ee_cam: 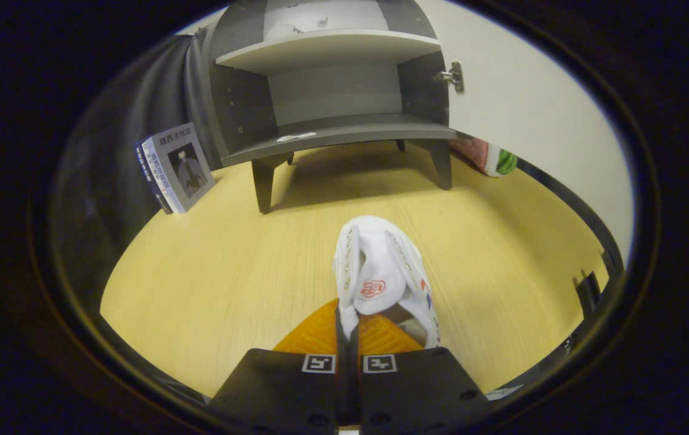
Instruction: Open the shoe cabinet door, grab the shoes and put them into the shoe cabinet, then close the shoe cabinet door.
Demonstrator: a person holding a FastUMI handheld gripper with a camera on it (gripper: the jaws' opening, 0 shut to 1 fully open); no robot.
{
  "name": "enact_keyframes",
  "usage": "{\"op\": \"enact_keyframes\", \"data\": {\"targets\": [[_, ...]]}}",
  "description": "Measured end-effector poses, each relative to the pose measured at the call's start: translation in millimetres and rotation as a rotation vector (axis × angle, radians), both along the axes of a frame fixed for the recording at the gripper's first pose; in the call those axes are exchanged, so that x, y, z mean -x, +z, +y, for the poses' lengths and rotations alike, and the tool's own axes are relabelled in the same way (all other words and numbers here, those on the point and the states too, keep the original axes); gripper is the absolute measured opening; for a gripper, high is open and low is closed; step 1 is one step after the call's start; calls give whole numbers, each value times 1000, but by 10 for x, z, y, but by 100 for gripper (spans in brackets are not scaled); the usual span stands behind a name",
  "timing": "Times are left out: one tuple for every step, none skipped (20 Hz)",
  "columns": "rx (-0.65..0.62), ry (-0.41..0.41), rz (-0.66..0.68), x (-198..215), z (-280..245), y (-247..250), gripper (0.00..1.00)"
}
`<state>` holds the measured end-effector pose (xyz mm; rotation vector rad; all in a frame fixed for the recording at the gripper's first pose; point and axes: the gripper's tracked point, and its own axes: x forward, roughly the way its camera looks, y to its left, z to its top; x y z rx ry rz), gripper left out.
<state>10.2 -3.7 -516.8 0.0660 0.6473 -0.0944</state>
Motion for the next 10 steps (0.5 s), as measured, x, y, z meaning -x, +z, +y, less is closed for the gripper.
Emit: {"op": "enact_keyframes", "data": {"targets": [[5, 7, -10, 4, -1, 82, 2], [12, 14, -13, 7, 0, 172, 2], [15, 17, -15, 7, -1, 264, 2], [12, 16, -16, 15, 5, 355, 2], [7, 12, -15, 32, 2, 470, 2], [6, 7, -19, 41, -3, 598, 2], [11, 4, -31, 49, -5, 766, 2], [25, 3, -47, 47, -7, 970, 2], [40, 2, -65, 34, -9, 1188, 2], [49, -2, -86, 10, 0, 1413, 2]]}}
